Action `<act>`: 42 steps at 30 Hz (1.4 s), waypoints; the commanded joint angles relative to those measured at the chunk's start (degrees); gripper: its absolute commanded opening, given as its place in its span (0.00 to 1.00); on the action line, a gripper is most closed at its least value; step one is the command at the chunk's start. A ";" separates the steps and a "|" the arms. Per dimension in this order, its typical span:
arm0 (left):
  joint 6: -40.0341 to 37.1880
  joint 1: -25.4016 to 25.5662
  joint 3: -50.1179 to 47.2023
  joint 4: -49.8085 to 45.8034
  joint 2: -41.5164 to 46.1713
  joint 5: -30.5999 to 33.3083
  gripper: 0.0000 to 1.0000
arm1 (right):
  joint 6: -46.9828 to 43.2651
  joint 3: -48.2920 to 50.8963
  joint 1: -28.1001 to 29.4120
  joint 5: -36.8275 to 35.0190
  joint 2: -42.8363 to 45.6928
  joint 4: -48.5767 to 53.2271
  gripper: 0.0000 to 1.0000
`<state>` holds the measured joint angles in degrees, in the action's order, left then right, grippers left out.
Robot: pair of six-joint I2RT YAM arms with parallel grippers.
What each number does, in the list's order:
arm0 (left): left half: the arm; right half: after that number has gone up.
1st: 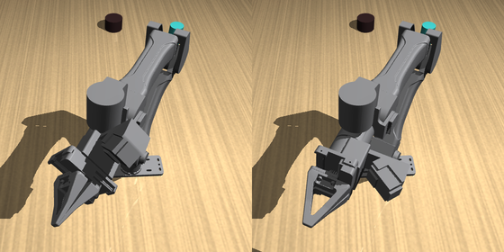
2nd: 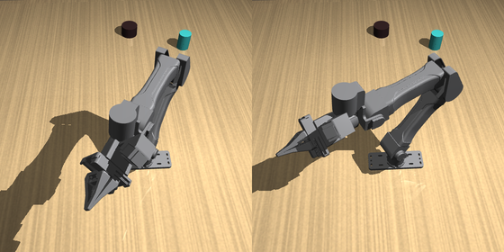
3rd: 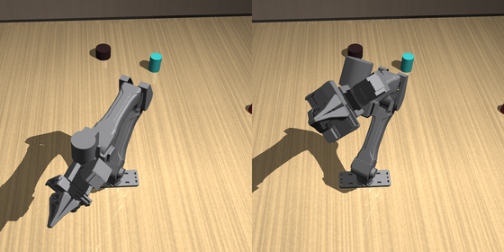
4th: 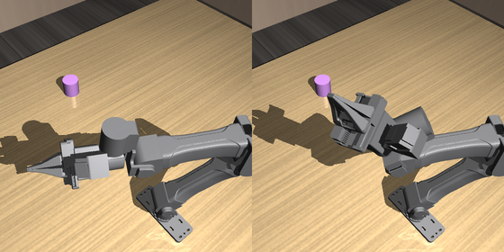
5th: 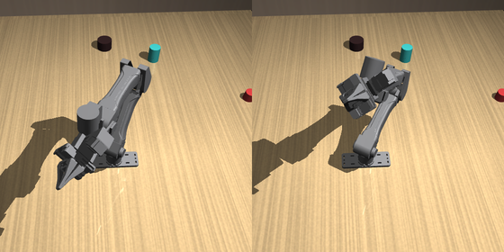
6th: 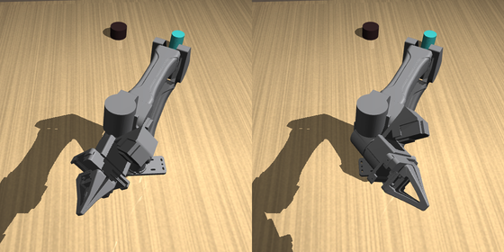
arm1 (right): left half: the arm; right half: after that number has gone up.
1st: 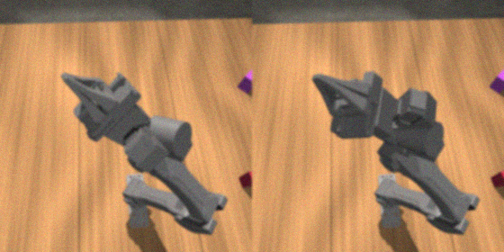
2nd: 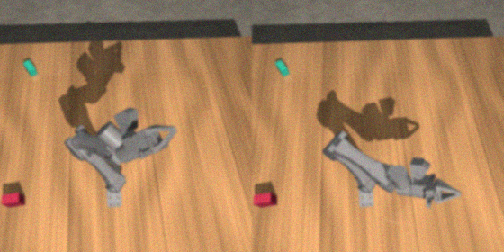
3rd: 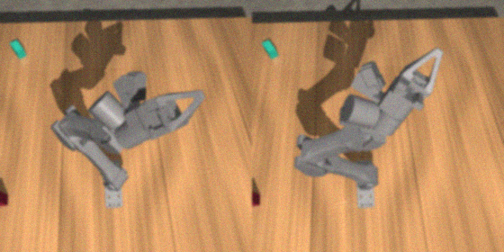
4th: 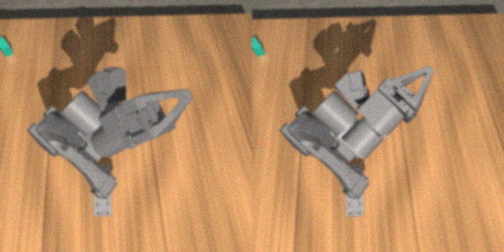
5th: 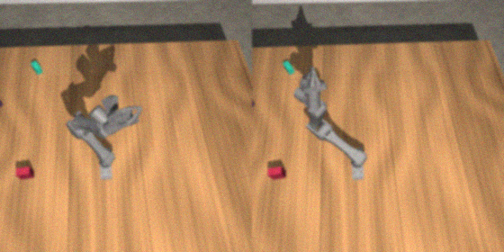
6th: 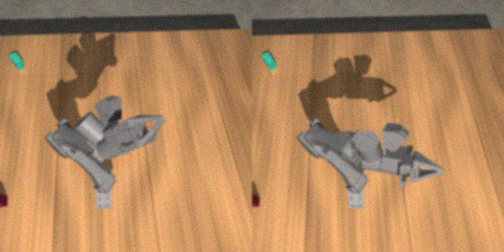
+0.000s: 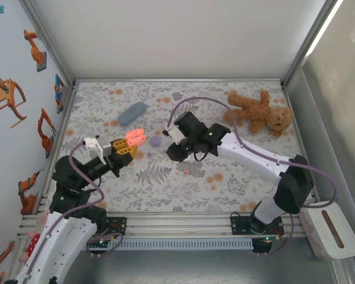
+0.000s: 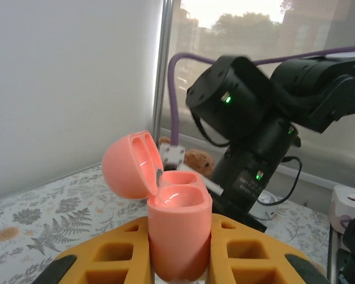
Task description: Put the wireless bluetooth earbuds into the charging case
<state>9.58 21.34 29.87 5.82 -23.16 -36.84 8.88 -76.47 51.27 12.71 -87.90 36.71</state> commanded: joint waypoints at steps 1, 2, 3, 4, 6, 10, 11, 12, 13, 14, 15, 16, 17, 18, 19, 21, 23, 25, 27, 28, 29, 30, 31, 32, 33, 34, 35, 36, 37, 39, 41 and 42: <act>1.03 0.21 -0.51 3.41 -0.91 0.02 0.00 | -3.70 -3.55 0.46 -3.34 4.38 0.03 0.22; 1.26 0.20 -0.60 3.85 -1.25 -0.06 0.00 | -4.41 -4.16 0.41 -3.79 5.50 -0.40 0.22; 1.39 0.23 -0.75 4.43 -1.54 -0.04 0.00 | -5.03 -4.56 0.41 -3.91 6.43 -0.99 0.22; 1.72 0.27 -0.86 5.18 -1.99 -0.22 0.00 | -5.68 -4.95 0.38 -3.92 7.41 -1.87 0.22; 2.17 0.25 -1.12 6.55 -2.93 -0.23 0.00 | -7.17 -4.97 0.41 -3.58 9.42 -4.55 0.22; 2.80 0.32 -1.48 9.35 -4.89 -0.07 0.00 | -10.67 -4.34 0.42 -1.05 12.68 -10.76 0.22; 3.09 0.36 -1.61 10.33 -5.47 -0.09 0.00 | -11.51 -4.14 0.37 -0.28 13.33 -12.53 0.22; 3.28 0.31 -1.63 11.08 -5.88 -0.14 0.00 | -12.02 -3.97 0.51 0.46 13.69 -13.85 0.22; 3.57 0.37 -1.65 11.79 -6.60 -0.09 0.00 | -12.73 -3.89 0.51 1.46 14.06 -15.38 0.23; 3.81 0.33 -1.61 12.59 -7.19 -0.16 0.00 | -13.28 -3.82 0.48 2.37 14.35 -16.75 0.22; 4.07 0.43 -1.56 13.26 -7.75 -0.31 0.00 | -13.74 -3.77 0.53 3.29 14.48 -17.96 0.23; 4.20 0.45 -1.49 13.84 -8.32 -0.52 0.00 | -14.18 -3.65 0.59 4.25 14.62 -19.43 0.22; 4.35 0.43 -1.41 14.54 -8.95 -0.67 0.00 | -14.51 -3.48 0.68 5.04 14.70 -20.79 0.22; 4.44 0.52 -1.35 15.00 -9.45 -0.82 0.00 | -14.78 -3.43 0.84 5.57 14.70 -21.96 0.22; 4.56 0.53 -1.26 15.46 -10.02 -0.86 0.00 | -15.08 -3.27 1.04 6.24 14.65 -23.20 0.22; 4.70 0.58 -1.13 16.43 -10.86 -0.81 0.00 | -15.73 -3.01 1.62 6.88 14.61 -25.21 0.22; 4.87 0.68 -1.11 17.61 -11.63 -1.01 0.00 | -16.04 -2.51 2.03 7.23 14.46 -27.43 0.23; 4.92 0.80 -0.87 18.48 -12.47 -1.21 0.00 | -16.03 -2.13 2.25 7.76 14.41 -29.50 0.23; 4.83 0.89 -0.61 18.94 -13.05 -1.53 0.00 | -16.60 -2.17 2.80 7.94 14.03 -30.84 0.23; 4.70 0.89 -0.45 18.98 -13.27 -1.73 0.00 | -17.33 -2.36 3.17 7.82 13.75 -31.16 0.23; 4.59 0.93 -0.35 18.98 -13.40 -1.83 0.00 | -17.87 -2.54 3.53 7.77 13.41 -31.33 0.23; 4.47 0.93 -0.25 19.05 -13.65 -2.06 0.00 | -18.40 -3.01 3.76 7.56 12.93 -31.26 0.23; 4.39 0.98 -0.16 19.18 -13.75 -2.21 0.00 | -18.93 -3.60 4.17 7.26 12.50 -30.86 0.23; 4.26 0.95 -0.08 19.22 -13.76 -2.37 0.00 | -19.30 -4.16 4.41 7.01 11.93 -30.42 0.23; 4.17 0.93 0.05 19.21 -13.87 -2.76 0.00 | -19.79 -4.83 4.66 6.58 11.32 -29.72 0.23; 4.04 1.05 0.06 19.21 -14.01 -3.07 0.00 | -20.32 -5.46 4.88 6.27 10.73 -29.14 0.23; 3.89 1.03 0.10 19.22 -14.02 -3.36 0.00 | -20.81 -5.98 5.14 6.10 10.17 -28.76 0.23; 3.71 1.00 0.18 19.22 -14.11 -3.62 0.00 | -21.38 -6.48 5.43 5.65 9.63 -28.40 0.23; 3.61 1.08 0.27 19.22 -14.26 -3.71 0.00 | -21.99 -7.03 5.83 5.24 9.09 -28.04 0.23; 3.40 1.15 0.37 19.24 -14.30 -4.08 0.00 | -22.99 -7.91 6.33 3.94 8.07 -27.44 0.23; 3.25 1.09 0.62 19.18 -14.15 -4.24 0.00 | -23.80 -8.76 6.74 2.50 7.18 -26.66 0.23; 3.08 1.15 0.71 19.01 -14.05 -4.42 0.00 | -24.08 -9.11 6.89 1.95 6.79 -26.34 0.23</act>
<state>13.43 22.15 28.75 22.50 -37.63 -39.33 -12.69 -82.87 57.58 17.15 -80.73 9.96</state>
